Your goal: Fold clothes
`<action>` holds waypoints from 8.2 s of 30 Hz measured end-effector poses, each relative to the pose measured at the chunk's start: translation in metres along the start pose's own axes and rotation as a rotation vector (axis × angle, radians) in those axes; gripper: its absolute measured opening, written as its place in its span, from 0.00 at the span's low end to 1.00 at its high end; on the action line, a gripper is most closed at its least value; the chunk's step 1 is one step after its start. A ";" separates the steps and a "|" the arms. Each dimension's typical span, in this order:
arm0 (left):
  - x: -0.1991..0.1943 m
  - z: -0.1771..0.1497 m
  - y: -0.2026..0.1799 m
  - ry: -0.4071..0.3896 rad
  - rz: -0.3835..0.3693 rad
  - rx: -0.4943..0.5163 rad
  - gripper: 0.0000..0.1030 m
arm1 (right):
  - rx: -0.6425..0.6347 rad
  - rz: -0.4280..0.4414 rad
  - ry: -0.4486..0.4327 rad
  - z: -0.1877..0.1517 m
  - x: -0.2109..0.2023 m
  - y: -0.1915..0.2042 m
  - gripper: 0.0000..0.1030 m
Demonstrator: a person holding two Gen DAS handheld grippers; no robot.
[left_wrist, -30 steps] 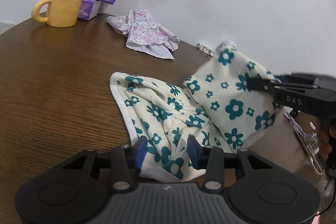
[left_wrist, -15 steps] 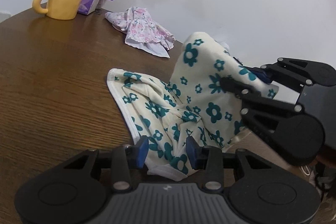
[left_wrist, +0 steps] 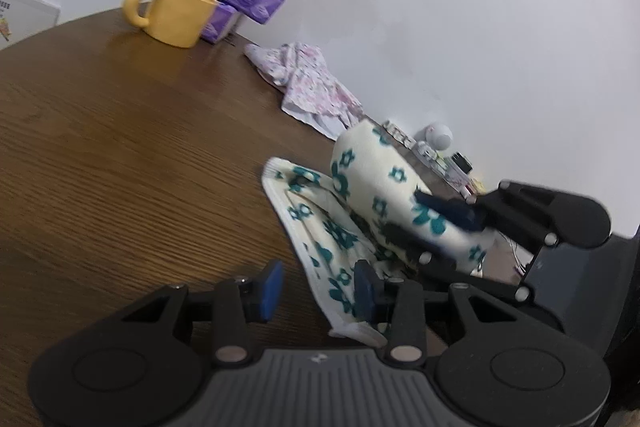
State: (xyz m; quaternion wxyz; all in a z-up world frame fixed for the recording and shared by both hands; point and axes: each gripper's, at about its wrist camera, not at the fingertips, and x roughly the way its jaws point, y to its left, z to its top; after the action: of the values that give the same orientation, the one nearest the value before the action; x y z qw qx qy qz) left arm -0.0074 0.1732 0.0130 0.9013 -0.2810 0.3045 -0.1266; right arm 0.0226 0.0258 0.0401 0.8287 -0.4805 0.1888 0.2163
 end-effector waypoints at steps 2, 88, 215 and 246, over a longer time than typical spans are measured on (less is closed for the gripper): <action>-0.004 0.001 0.004 -0.008 0.007 -0.009 0.37 | 0.002 0.017 -0.005 0.002 0.001 0.005 0.28; 0.019 0.007 -0.088 -0.115 0.291 0.274 0.61 | 1.118 0.478 -0.268 -0.157 0.036 -0.135 0.34; 0.119 0.110 -0.048 0.233 0.072 0.463 0.42 | 0.975 0.315 -0.079 -0.143 -0.004 -0.072 0.36; 0.068 -0.020 -0.107 0.228 -0.163 0.279 0.16 | 1.186 0.174 -0.055 -0.196 0.040 -0.159 0.22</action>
State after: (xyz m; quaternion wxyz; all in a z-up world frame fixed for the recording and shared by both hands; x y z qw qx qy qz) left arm 0.0271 0.0513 0.0300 0.8780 -0.1609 0.3602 -0.2710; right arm 0.1214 -0.2102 0.0411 0.9392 0.0867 0.2946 0.1534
